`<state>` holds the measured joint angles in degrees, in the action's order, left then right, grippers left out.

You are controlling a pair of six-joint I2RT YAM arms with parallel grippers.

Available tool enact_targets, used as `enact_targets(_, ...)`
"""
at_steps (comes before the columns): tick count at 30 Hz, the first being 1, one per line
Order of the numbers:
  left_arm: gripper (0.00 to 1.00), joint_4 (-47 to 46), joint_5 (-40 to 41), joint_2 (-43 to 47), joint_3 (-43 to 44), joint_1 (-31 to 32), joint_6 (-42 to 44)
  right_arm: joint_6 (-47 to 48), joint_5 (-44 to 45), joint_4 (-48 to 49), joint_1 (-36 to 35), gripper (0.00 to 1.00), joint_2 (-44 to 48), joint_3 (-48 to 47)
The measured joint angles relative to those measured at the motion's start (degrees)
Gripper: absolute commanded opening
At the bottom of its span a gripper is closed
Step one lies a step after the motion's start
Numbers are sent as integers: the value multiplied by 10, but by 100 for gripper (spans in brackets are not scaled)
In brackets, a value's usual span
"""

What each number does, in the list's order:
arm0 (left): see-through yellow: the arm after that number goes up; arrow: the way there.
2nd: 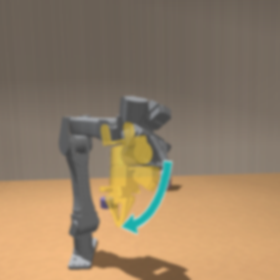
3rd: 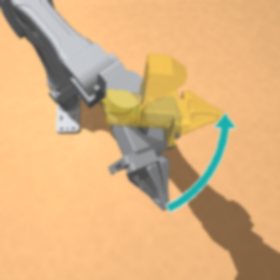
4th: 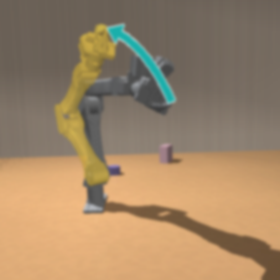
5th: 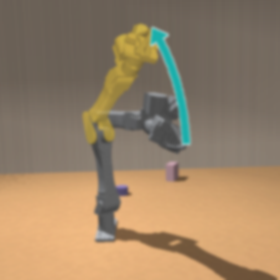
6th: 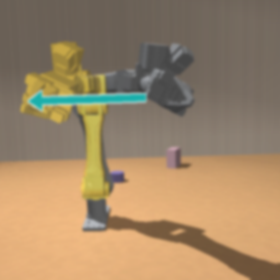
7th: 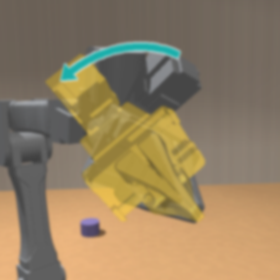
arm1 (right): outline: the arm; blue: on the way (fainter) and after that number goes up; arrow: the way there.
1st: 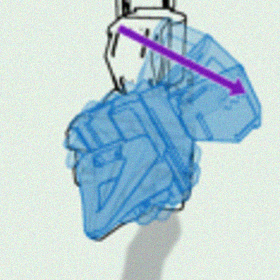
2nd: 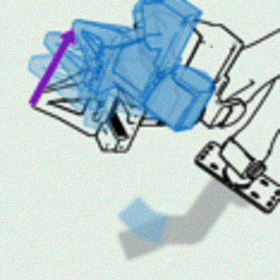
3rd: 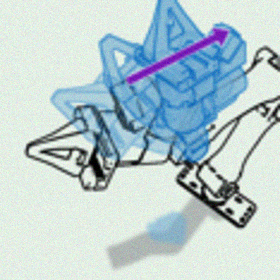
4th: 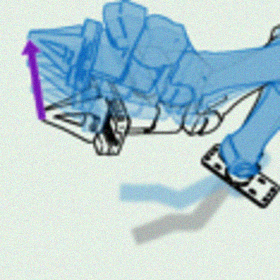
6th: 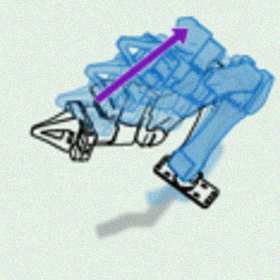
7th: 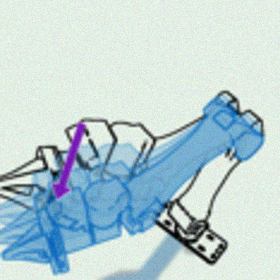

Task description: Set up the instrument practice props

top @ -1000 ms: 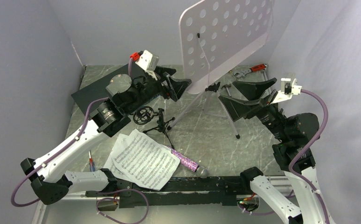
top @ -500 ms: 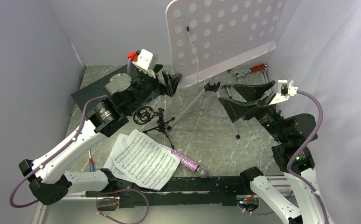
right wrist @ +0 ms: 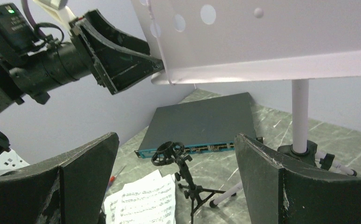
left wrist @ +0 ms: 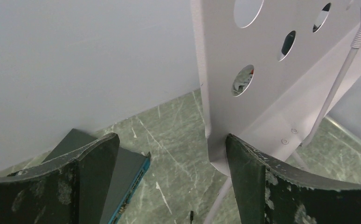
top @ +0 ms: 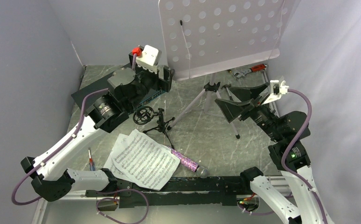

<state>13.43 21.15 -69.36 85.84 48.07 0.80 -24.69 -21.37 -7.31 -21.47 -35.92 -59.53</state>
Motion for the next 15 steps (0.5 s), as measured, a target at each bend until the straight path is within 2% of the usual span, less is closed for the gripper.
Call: enact_targets(15, 90, 39, 2, -44, 52, -36, 16, -6, -2, 0, 0, 100, -2, 34)
